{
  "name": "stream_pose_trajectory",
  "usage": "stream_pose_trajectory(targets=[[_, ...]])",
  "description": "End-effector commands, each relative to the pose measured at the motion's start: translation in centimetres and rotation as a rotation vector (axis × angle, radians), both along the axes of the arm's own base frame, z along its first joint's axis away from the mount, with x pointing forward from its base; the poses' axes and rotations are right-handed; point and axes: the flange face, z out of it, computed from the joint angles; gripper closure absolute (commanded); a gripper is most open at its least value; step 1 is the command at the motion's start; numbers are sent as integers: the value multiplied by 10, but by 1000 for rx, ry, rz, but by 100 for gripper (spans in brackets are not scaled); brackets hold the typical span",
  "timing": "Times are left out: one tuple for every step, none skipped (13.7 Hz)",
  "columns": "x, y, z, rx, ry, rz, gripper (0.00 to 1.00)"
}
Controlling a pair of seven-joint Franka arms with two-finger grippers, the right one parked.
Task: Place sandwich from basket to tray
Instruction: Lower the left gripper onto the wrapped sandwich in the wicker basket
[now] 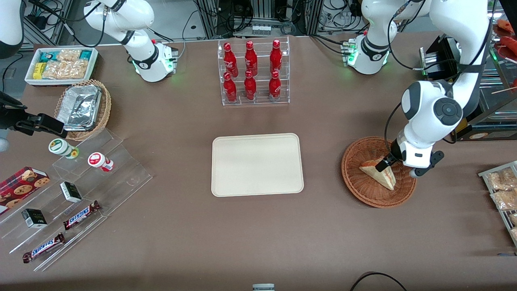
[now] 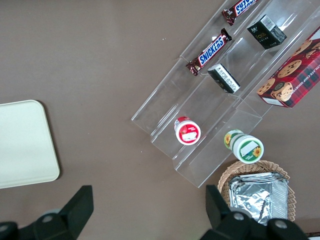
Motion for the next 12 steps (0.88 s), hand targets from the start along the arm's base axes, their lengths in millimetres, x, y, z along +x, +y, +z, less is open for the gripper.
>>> stream_pose_trajectory(targets=[[3, -3, -16, -8, -14, 21, 0], [3, -3, -21, -9, -8, 22, 0], [3, -3, -25, -9, -5, 23, 0], [4, -3, -30, -11, -2, 23, 0], [4, -3, -36, -12, -2, 22, 0], [4, -3, -43, -13, 8, 22, 0], [3, -2, -50, -13, 15, 23, 1], [4, -3, -53, -14, 17, 23, 7], [4, -3, -57, -15, 22, 24, 19], [5, -3, -58, -15, 23, 24, 44], [6, -1, -57, -15, 22, 27, 67], [8, -1, -53, -16, 14, 25, 84]])
